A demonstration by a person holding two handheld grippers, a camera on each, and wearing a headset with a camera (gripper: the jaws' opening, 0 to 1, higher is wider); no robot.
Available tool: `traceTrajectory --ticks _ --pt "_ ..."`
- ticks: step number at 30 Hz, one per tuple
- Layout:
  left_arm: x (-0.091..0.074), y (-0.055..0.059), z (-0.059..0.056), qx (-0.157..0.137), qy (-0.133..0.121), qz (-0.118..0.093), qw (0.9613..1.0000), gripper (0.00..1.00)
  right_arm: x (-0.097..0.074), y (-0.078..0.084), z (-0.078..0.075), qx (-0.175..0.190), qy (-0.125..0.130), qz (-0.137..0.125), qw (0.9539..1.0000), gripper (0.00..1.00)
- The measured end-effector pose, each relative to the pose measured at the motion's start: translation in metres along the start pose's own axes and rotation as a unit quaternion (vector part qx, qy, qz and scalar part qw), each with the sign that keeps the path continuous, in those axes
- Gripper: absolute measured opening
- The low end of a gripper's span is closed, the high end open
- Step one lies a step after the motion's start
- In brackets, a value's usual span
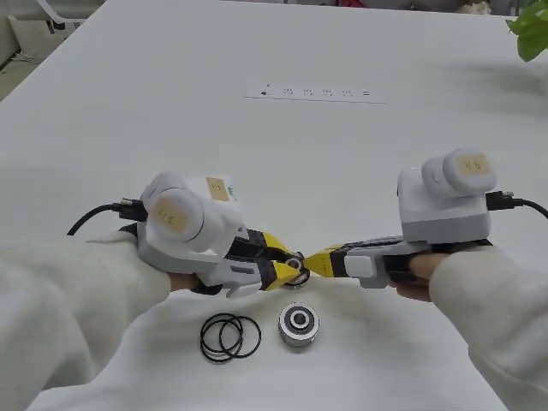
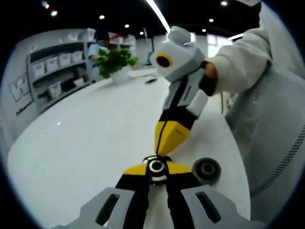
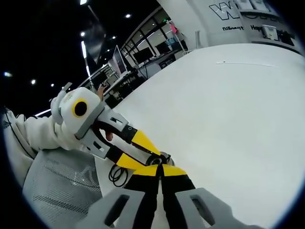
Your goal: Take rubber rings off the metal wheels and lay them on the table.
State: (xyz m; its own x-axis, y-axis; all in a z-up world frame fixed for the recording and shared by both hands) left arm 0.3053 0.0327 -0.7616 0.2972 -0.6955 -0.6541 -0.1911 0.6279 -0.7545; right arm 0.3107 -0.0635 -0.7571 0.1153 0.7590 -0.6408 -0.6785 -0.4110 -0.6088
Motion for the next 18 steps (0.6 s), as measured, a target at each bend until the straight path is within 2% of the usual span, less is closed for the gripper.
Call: traceTrajectory --ticks 18 --pt "-0.0001 0.0000 -0.0019 0.003 -0.004 -0.004 1.0000 0.14 0.0000 -0.0020 0.0023 -0.011 -0.008 -0.006 0.9999 0.00"
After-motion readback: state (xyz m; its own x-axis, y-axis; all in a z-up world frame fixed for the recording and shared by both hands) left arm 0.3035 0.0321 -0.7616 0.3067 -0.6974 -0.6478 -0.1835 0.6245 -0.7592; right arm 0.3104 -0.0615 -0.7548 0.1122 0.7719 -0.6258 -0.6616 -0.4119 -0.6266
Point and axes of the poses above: the centre of the closed fingertips' face, and the gripper's own axes: x roughly forward along the fingers, z roughly to its left, y roughly out of its underside, the point moved 6 cm from there along -x, roughly backward along the fingers, and after that the axes turned 10 degrees about z, right-handed, at the moved point
